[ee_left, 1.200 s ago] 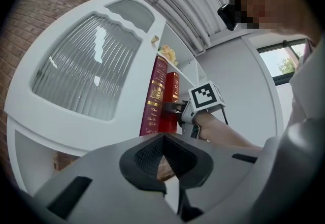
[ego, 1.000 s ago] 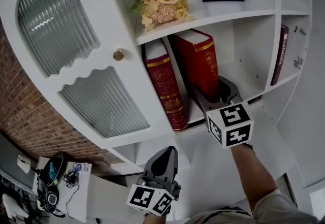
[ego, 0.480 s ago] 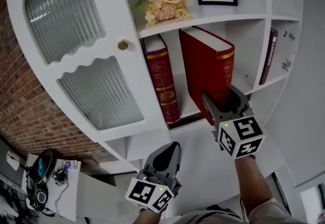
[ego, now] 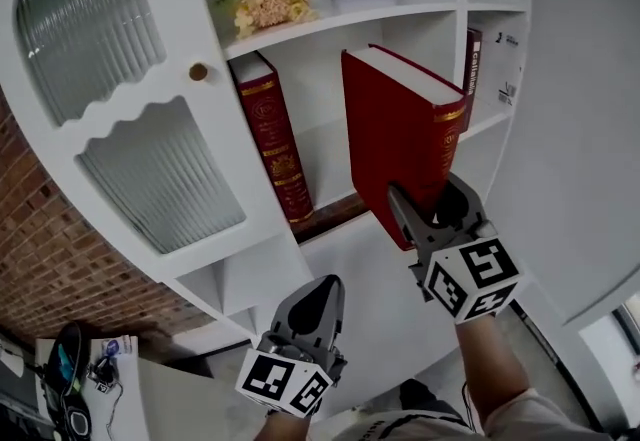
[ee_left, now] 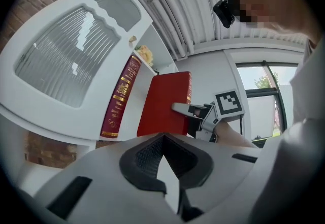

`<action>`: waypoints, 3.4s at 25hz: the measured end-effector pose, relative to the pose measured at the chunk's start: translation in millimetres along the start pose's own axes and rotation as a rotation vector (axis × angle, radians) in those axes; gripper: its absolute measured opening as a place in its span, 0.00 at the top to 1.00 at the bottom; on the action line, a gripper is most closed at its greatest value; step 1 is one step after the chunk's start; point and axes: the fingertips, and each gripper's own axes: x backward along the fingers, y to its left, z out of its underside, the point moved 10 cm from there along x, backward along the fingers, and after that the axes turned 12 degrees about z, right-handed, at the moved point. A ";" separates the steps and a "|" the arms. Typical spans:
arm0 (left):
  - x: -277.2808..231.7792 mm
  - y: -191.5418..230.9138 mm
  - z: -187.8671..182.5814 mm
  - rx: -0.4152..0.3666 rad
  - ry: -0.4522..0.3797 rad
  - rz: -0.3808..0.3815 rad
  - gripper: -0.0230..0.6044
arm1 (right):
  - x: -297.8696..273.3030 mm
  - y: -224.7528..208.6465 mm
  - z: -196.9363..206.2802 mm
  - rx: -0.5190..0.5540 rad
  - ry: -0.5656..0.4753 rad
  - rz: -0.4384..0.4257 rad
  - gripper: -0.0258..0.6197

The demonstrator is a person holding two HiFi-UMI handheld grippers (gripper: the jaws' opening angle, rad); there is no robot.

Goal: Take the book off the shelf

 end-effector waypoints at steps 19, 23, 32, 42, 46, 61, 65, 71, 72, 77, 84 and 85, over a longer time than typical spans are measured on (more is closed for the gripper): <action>-55.4 -56.6 9.3 0.018 0.010 0.248 0.95 | 95.0 -82.3 -13.4 0.021 -0.041 0.238 0.58; -88.1 -66.8 14.0 0.018 0.014 0.262 0.95 | 94.3 -117.9 -15.0 0.026 -0.041 0.261 0.58; -176.6 -83.5 23.9 0.002 0.013 0.234 0.95 | 63.2 -213.3 -17.5 0.017 -0.056 0.251 0.58; -251.3 -87.8 39.2 -0.018 0.031 0.152 0.95 | -2.2 -284.9 -3.2 0.009 -0.051 0.179 0.58; -269.9 -87.6 40.6 -0.023 0.033 0.113 0.95 | -27.4 -300.0 -1.7 0.021 -0.056 0.147 0.58; -306.3 -88.4 42.5 -0.055 0.028 0.046 0.95 | -61.3 -318.1 -8.3 0.017 -0.096 0.045 0.58; -306.3 -84.5 41.5 -0.058 0.027 0.022 0.95 | -80.3 -316.9 -8.1 0.010 -0.061 0.025 0.58; -305.8 -80.9 44.0 -0.062 0.033 -0.005 0.95 | -115.0 -309.3 -8.5 -0.003 -0.020 -0.002 0.58; -305.2 -79.6 43.9 -0.062 0.035 -0.011 0.95 | -118.7 -307.3 -7.6 0.000 -0.020 -0.004 0.58; -303.9 -72.6 41.3 -0.071 0.037 -0.046 0.95 | -137.8 -301.6 -2.9 0.005 -0.020 -0.018 0.58; -304.2 -62.6 40.7 -0.074 0.037 -0.082 0.95 | -165.4 -299.3 1.7 0.019 -0.019 -0.056 0.58; -305.9 -61.9 40.9 -0.074 0.037 -0.081 0.95 | -166.2 -299.6 1.4 0.022 -0.018 -0.063 0.58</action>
